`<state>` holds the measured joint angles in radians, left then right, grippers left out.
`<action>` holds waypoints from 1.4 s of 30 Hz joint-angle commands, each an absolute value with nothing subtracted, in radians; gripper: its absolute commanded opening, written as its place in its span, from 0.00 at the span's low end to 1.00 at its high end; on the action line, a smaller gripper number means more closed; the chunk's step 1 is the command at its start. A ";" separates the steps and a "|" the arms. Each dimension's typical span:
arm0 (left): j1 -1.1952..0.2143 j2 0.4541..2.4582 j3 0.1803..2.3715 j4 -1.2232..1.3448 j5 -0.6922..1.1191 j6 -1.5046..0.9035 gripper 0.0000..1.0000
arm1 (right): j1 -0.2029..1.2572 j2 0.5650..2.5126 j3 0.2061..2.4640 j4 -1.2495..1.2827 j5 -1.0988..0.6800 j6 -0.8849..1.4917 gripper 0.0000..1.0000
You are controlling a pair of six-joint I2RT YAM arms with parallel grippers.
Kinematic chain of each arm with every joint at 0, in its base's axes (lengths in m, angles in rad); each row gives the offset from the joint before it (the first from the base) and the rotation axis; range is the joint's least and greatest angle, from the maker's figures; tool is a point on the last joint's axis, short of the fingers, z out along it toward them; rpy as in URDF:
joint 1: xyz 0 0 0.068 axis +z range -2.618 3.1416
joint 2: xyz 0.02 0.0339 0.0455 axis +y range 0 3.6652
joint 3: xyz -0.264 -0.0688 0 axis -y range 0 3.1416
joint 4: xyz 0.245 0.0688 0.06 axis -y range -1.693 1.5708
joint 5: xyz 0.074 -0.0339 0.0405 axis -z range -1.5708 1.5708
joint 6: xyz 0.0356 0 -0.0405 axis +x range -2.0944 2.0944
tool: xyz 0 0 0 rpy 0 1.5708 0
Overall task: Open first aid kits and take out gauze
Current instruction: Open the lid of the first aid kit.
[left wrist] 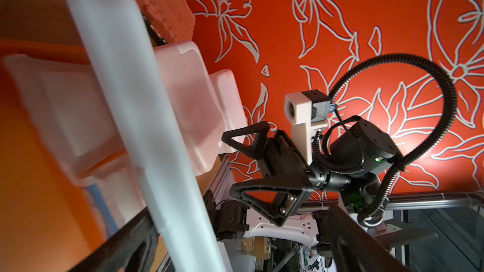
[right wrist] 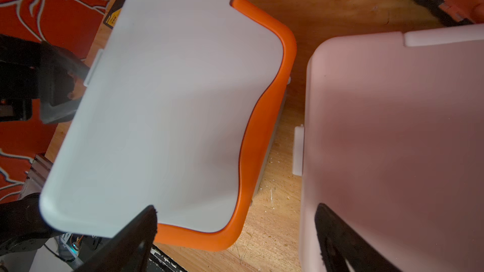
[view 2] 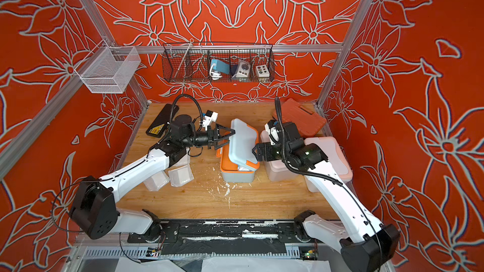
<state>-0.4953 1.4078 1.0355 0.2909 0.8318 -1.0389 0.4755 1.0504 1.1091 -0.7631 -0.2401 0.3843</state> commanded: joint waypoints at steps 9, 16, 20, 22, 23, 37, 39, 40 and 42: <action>-0.652 1.553 1.293 0.208 0.772 -0.970 0.94 | 0.471 0.949 1.129 -0.787 -0.188 0.399 0.94; -0.729 1.640 1.415 0.164 0.746 -0.944 0.93 | 0.471 0.886 1.127 -0.805 -0.149 0.402 0.94; -0.762 1.662 1.452 0.137 0.709 -0.922 0.93 | 0.468 0.858 1.127 -0.814 -0.122 0.400 0.94; -0.779 1.667 1.455 0.141 0.685 -0.920 0.93 | 0.468 0.848 1.129 -0.807 -0.132 0.399 0.94; -0.787 1.675 1.460 0.143 0.680 -0.919 0.93 | 0.468 0.842 1.128 -0.801 -0.145 0.396 0.94; -0.741 1.625 1.382 0.117 0.603 -0.841 0.94 | 0.467 0.889 1.104 -0.732 -0.373 0.394 0.93; -0.721 1.592 1.343 0.129 0.596 -0.839 0.95 | 0.468 0.913 1.115 -0.795 -0.279 0.392 0.90; -0.713 1.579 1.327 0.132 0.593 -0.838 0.95 | 0.468 0.922 1.119 -0.817 -0.237 0.390 0.90; -0.693 1.548 1.294 0.123 0.584 -0.828 0.95 | 0.468 0.931 1.123 -0.856 -0.165 0.393 0.87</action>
<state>-0.7158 1.6203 1.3174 0.0982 0.6048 -0.8551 0.4690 0.9253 1.1095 -0.7761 -0.2859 0.3893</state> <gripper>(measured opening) 0.949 0.878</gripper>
